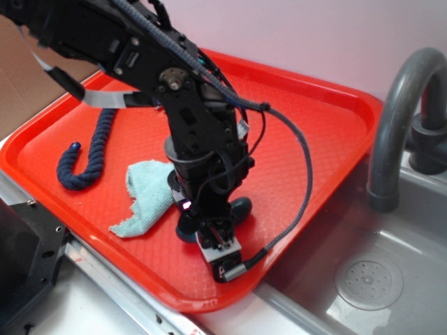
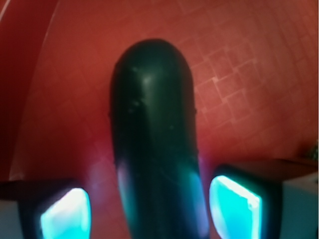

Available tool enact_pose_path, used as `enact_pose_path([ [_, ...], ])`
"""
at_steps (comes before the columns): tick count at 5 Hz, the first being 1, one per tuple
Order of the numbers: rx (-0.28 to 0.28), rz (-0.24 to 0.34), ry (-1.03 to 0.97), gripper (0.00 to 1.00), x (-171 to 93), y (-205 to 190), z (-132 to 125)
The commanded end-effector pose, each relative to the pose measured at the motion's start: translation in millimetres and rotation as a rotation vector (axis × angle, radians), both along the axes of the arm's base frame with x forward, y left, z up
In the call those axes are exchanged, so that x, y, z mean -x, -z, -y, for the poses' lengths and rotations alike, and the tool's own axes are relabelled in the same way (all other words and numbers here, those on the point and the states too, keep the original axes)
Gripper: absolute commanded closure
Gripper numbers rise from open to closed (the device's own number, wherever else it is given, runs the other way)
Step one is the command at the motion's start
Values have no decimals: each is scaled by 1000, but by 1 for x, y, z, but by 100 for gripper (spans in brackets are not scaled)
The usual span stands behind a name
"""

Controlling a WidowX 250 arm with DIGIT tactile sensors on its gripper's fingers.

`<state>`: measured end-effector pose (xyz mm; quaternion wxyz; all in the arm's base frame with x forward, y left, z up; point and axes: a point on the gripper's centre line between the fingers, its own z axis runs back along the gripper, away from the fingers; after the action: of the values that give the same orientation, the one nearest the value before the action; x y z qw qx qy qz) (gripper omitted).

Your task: Grab the plastic pickle.

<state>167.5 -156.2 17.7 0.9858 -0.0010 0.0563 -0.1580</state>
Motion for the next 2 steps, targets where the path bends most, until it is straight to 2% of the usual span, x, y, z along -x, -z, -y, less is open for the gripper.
enact_pose_path([
  [1,-8,27,-25,100,2,-5,3],
  [2,-20,25,-45,100,0,-10,0],
])
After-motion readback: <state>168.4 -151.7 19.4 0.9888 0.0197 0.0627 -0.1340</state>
